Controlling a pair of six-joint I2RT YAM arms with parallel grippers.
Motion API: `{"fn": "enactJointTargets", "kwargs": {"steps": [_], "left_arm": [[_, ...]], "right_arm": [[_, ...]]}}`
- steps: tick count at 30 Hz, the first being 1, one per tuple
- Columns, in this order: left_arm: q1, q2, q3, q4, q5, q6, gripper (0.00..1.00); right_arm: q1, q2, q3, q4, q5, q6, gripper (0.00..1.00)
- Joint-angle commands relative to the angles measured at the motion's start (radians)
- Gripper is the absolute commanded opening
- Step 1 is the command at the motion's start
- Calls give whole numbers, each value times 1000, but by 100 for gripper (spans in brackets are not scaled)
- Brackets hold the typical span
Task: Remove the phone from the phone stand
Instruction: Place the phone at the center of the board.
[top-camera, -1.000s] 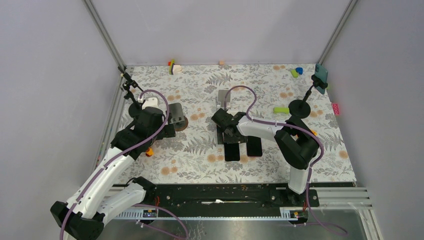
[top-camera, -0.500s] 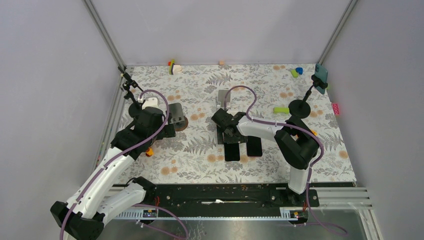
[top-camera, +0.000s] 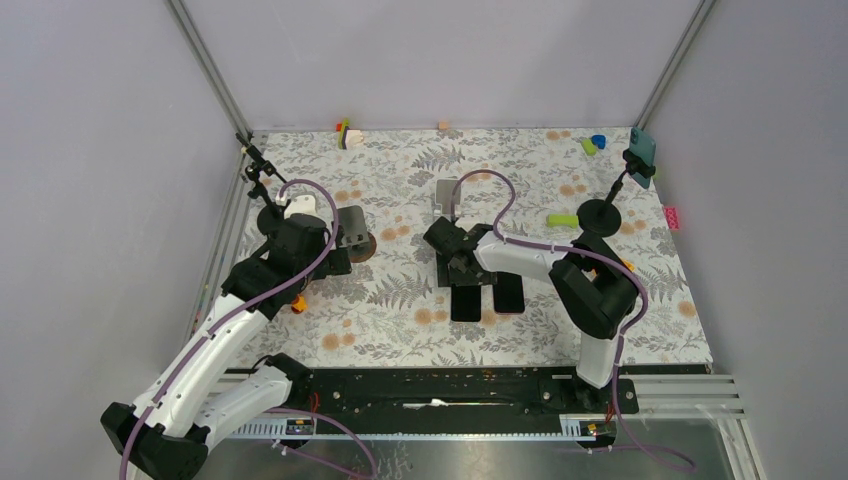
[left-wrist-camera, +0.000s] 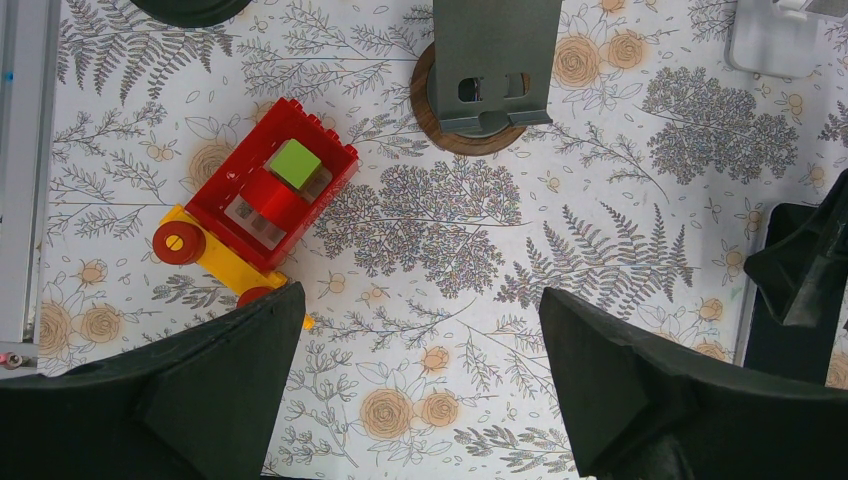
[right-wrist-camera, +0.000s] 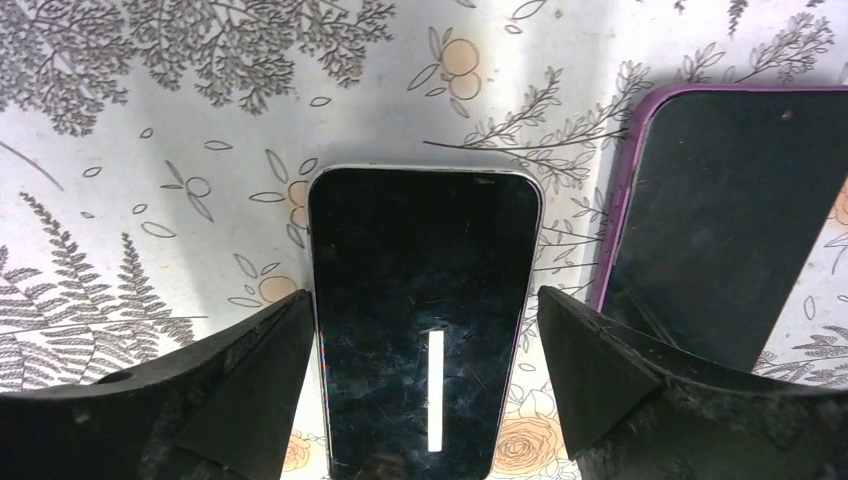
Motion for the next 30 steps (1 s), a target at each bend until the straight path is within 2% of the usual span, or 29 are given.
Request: {"fn": "enactJointTargets", "kwargs": {"steps": [1,8,19,25,30], "left_arm": [[-3,3,4,15,-6,0,99],[-3,2,4,16,-8,0,99],[-3,4,4,16,-6,-1,99],[-2,6,4,15,-6,0,99],[-3,6,4,15,-7,-1,99]], "right_arm": [[-35,29,-64,-109,97,-24,87],[-42,25,-55,-108,109,-60,78],[-42,-19,-59,-72,118,-152,79],[-42,-39,-59,-52,101,-190,87],[-42,-74,-37,-54,81,-210,89]]}}
